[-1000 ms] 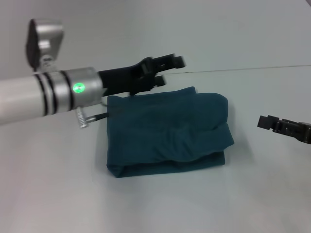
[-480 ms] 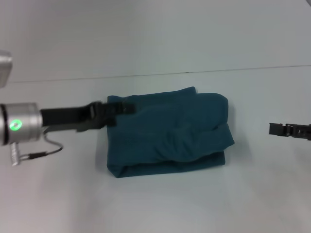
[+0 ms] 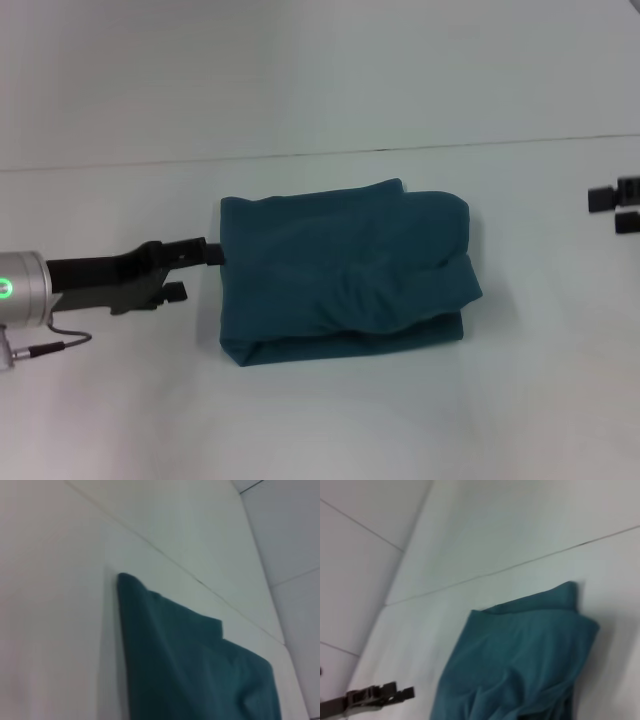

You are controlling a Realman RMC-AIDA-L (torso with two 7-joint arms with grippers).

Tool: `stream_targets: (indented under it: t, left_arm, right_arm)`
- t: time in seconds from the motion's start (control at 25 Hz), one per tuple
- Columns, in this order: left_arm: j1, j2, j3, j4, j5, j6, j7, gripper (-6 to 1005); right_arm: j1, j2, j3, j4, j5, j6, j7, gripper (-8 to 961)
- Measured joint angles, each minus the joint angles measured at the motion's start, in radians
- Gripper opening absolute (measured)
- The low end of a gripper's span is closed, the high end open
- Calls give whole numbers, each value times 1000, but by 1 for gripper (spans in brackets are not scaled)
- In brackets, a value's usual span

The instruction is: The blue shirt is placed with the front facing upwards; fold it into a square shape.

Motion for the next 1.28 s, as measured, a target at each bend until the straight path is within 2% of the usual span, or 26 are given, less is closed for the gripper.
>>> stream_targets:
  t: [0.2,0.56,0.72,0.88,0.96,1.08,1.28]
  left_arm:
    - [0,-7,5,-35,9,-3,-23,938]
    - [10,-24,10,-60,11,-1,-37,937]
    - [-2,-40,17,-70,10,18,-37,936]
    - [-31,-67,33,-76,12,47,-27,936]
    - [-49,-72,51,-93,18,39,-24,935]
    - [-57,-71,54,-88,11,71,-14,935]
    - [12,-59,-4,12,3,99,-41,935]
  right_arm:
    - [61,-9,-7,-76,-33,-32,94,914]
    - [86,-2,-9,-80,-36,-21,104,914]
    - [83,-2,-8,-79,-37,-17,104,914]
    - [81,-2,-5,-78,-37,-15,104,914]
    - [81,-2,-5,-78,-36,-14,104,914]
    - [84,-1,-9,-77,-37,-12,103,914]
    - [83,-1,-5,-76,-36,-11,99,915]
